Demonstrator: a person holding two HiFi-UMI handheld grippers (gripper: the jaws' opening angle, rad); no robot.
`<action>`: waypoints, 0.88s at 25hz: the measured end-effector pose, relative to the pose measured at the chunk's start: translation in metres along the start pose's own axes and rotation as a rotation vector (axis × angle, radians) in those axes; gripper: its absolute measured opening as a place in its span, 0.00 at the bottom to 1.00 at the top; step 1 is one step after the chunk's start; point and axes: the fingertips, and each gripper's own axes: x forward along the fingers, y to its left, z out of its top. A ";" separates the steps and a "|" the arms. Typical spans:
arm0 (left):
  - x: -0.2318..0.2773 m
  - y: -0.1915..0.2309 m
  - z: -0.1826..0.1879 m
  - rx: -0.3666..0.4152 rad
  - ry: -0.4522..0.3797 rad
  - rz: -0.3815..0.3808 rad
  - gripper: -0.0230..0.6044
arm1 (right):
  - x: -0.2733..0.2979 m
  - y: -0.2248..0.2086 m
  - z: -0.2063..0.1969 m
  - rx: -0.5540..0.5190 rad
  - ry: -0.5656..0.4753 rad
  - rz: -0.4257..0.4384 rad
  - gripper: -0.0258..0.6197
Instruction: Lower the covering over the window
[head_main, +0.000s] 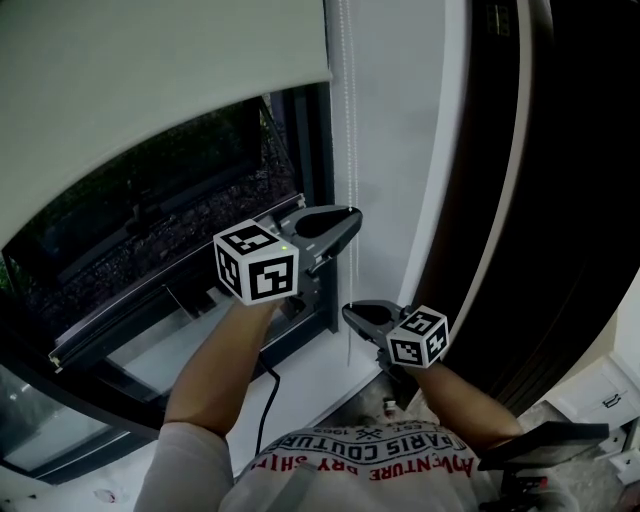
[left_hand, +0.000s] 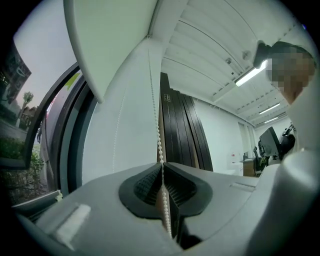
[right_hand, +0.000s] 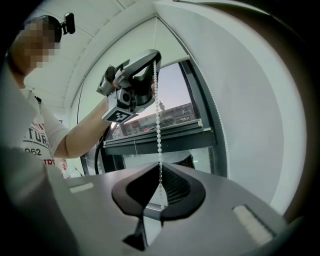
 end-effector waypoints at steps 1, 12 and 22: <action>-0.001 0.000 -0.003 0.013 0.009 0.006 0.06 | 0.001 0.000 -0.004 0.001 0.011 -0.001 0.07; -0.015 -0.002 -0.075 0.002 0.112 0.048 0.06 | 0.008 0.005 -0.077 0.066 0.154 -0.020 0.07; -0.024 -0.001 -0.135 -0.021 0.173 0.090 0.06 | 0.006 -0.003 -0.135 0.125 0.266 -0.056 0.07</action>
